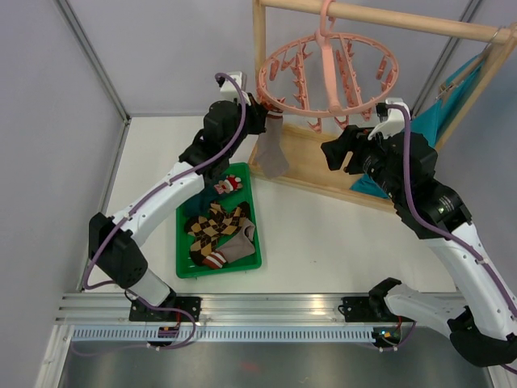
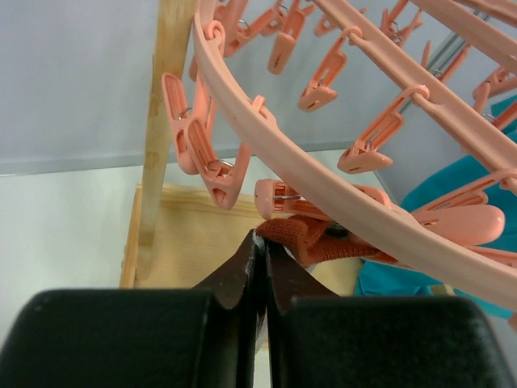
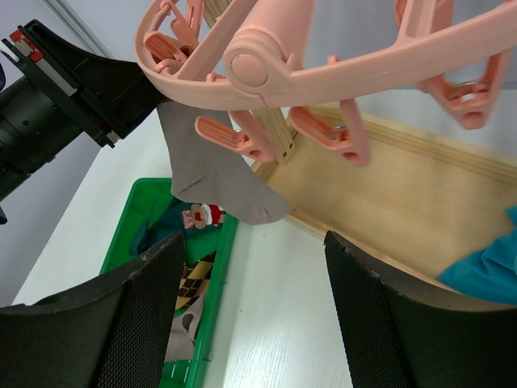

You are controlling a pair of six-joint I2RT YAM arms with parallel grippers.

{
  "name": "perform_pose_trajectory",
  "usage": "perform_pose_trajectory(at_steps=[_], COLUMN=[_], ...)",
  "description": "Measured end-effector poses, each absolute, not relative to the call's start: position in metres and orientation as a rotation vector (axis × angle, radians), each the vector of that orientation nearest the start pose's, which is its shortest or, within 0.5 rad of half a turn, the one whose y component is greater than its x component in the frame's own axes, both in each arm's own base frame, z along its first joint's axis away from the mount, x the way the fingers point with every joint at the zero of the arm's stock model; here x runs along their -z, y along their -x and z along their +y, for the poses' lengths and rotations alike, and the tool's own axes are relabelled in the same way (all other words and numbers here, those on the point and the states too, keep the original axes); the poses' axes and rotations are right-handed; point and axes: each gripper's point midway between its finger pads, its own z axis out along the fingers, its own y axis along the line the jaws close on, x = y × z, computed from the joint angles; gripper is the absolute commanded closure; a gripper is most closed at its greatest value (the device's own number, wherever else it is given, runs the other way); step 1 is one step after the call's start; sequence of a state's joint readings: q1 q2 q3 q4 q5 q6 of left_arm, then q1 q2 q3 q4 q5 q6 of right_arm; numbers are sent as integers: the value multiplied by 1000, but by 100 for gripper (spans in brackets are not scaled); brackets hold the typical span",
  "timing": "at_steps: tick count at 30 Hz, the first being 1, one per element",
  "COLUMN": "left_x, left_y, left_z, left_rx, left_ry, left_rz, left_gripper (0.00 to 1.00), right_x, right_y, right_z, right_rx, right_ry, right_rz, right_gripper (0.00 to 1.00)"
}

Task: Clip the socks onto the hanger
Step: Pick up the sock from the bin.

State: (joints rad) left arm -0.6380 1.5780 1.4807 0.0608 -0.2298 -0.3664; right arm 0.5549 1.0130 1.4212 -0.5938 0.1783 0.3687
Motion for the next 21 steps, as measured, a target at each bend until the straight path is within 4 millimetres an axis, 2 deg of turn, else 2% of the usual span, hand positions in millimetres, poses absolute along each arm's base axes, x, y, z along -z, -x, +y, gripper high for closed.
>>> perform_pose_trajectory(at_steps=[1, 3, 4, 7, 10, 14, 18, 21], left_x=[-365, -363, -361, -356, -346, -330, -309, -286], left_y=[-431, -429, -427, -424, -416, -397, -368, -342], left_z=[-289, -292, -294, -296, -296, -289, -269, -252], left_rx=[600, 619, 630, 656, 677, 687, 663, 626], left_ry=[-45, -59, -69, -85, -103, -123, -122, -118], left_rz=[1641, 1653, 1659, 1676, 1704, 1746, 1814, 1880], left_gripper=[81, 74, 66, 51, 40, 41, 43, 43], right_x=[-404, -401, -399, -396, -395, -395, -391, -386], right_y=[-280, -279, -278, -278, -277, -275, -274, -274], right_z=[155, 155, 155, 154, 153, 150, 147, 146], right_rx=[-515, -514, -512, -505, -499, -490, -474, -464], right_ry=[38, 46, 49, 55, 60, 61, 59, 61], right_rz=[1783, 1788, 1792, 1797, 1796, 1793, 1796, 1807], right_gripper=[23, 23, 23, 22, 22, 22, 22, 22])
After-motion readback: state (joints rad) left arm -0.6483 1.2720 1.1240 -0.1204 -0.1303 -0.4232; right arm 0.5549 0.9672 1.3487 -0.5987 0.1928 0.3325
